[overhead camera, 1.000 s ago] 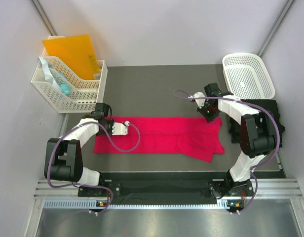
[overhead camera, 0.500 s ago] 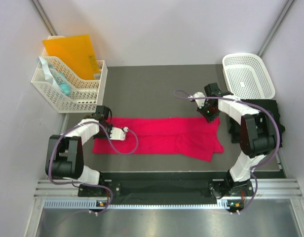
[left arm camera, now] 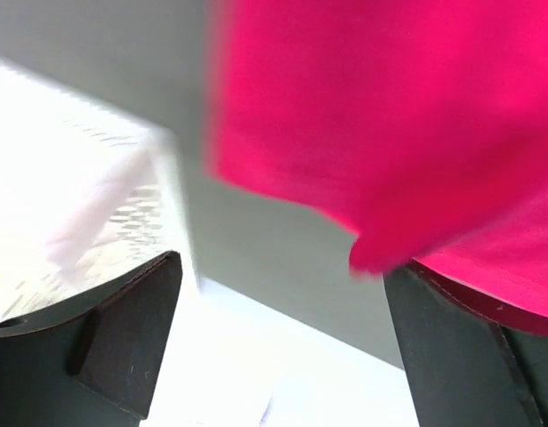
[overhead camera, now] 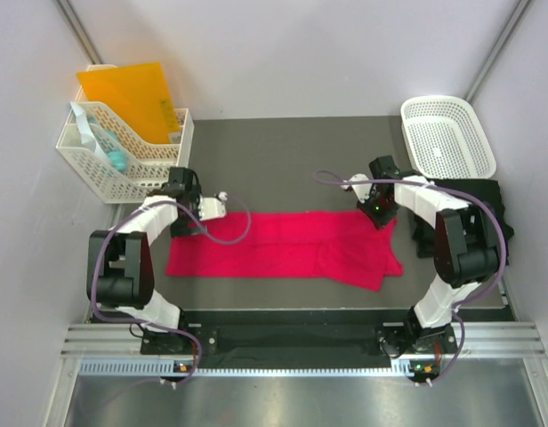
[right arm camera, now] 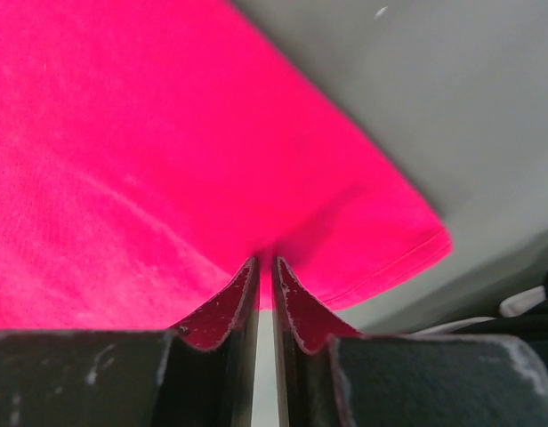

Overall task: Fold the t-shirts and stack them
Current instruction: Fold the tshirt

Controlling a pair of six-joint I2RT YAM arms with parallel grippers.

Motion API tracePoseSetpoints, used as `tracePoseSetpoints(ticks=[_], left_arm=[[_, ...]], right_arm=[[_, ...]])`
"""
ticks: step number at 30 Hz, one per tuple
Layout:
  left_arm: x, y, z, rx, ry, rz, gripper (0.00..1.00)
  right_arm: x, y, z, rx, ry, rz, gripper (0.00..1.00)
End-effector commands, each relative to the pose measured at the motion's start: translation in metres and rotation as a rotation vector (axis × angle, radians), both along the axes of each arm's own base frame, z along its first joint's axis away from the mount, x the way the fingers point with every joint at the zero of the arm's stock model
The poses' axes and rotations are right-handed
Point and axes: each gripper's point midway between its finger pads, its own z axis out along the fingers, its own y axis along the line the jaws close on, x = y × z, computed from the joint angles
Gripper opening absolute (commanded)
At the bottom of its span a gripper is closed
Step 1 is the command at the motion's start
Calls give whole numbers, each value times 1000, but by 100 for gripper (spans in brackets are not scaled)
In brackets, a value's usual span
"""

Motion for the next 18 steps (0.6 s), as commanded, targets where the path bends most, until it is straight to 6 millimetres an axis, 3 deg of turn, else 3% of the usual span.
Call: tracePoseSetpoints(ticks=[1, 8, 12, 15, 18], left_arm=[[18, -23, 38, -178, -94, 49, 99], [-11, -32, 40, -195, 34, -54, 99], [-5, -30, 46, -189, 11, -47, 99], [16, -28, 51, -189, -85, -26, 99], [27, -20, 43, -160, -134, 19, 99]], right_arm=[[-4, -3, 12, 18, -28, 1, 11], [-7, -4, 11, 15, -24, 7, 11], [-8, -5, 10, 14, -21, 8, 11], [-8, -5, 8, 13, -15, 12, 10], [-11, -6, 4, 8, 0, 17, 0]])
